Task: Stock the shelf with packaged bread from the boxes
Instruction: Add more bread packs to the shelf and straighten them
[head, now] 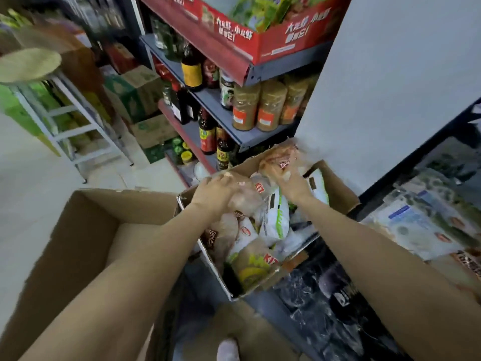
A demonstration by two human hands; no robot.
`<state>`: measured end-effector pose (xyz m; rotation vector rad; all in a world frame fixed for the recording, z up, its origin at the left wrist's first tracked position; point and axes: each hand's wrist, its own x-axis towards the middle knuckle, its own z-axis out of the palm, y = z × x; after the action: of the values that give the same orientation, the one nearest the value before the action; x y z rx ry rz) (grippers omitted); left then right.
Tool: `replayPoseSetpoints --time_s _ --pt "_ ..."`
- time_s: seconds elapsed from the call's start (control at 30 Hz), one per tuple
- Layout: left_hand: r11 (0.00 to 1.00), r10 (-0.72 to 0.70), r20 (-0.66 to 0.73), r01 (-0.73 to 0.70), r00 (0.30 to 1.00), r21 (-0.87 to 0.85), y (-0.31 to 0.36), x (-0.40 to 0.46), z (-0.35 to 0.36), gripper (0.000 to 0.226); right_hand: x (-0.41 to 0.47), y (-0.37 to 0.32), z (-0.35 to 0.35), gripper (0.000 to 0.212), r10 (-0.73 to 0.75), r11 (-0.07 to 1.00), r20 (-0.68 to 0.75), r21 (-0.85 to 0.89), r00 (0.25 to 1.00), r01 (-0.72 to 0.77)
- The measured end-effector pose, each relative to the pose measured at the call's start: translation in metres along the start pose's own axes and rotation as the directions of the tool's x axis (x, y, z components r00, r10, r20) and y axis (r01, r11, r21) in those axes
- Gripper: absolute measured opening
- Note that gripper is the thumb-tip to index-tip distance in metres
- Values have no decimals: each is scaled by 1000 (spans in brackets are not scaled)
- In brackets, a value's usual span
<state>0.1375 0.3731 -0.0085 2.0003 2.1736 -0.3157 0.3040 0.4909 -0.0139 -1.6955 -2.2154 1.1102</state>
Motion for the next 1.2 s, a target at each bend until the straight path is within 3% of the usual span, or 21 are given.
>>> replayPoseSetpoints --time_s 0.1,0.17,0.2,0.33,0.43,0.53,0.63,0.73,0.83,0.97,1.03,1.1,1.13,1.2 --pt "997 56 -142 -63 988 -48 -3 14 2 39 28 -5 -3 58 60 998 -48 9 997 -60" --pt "985 15 -198 -48 980 -166 -1 21 -1 31 43 -3 -7 19 65 997 -105 -23 992 -68" --pt "975 -8 -231 -44 973 -219 0 24 -4 27 47 -2 -9 9 66 995 -129 -64 989 -74" --pt "886 -145 -318 -20 937 -463 2 32 -30 17 48 -9 -25 25 15 988 -277 -141 961 -56" --pt "801 -227 -344 -26 911 -598 8 31 -61 17 26 -23 -49 19 -194 978 -364 -143 911 152" --pt "860 -161 -344 -39 925 -509 16 20 -93 16 -12 -40 -79 18 -503 841 -187 -332 844 428" --pt "946 -111 -332 -3 937 -325 31 -5 -122 16 -64 -59 -106 31 -655 656 36 -469 755 592" --pt "973 -45 -351 -39 935 -228 48 -36 -140 28 -117 -67 -128 36 -762 506 97 -530 641 681" --pt "919 -70 -392 -94 918 -384 75 -85 -150 30 -175 -62 -151 29 -836 390 143 -523 529 758" --pt "747 -292 -486 -121 823 -654 130 -164 -163 27 -252 -40 -176 17 -898 301 103 -566 428 768" --pt "712 -360 -528 -139 769 -688 155 -198 -174 26 -285 -22 -186 4 -904 337 26 -571 427 749" --pt "700 -372 -561 -173 739 -693 178 -224 -185 30 -316 -2 -195 4 -877 465 -155 -515 455 721" --pt "682 -371 -571 -203 733 -703 190 -236 -191 29 -332 8 -200 9 -841 541 -265 -448 472 712" --pt "630 -347 -577 -272 740 -728 212 -257 -202 21 -365 27 -210 42 -680 703 -474 -203 560 682"
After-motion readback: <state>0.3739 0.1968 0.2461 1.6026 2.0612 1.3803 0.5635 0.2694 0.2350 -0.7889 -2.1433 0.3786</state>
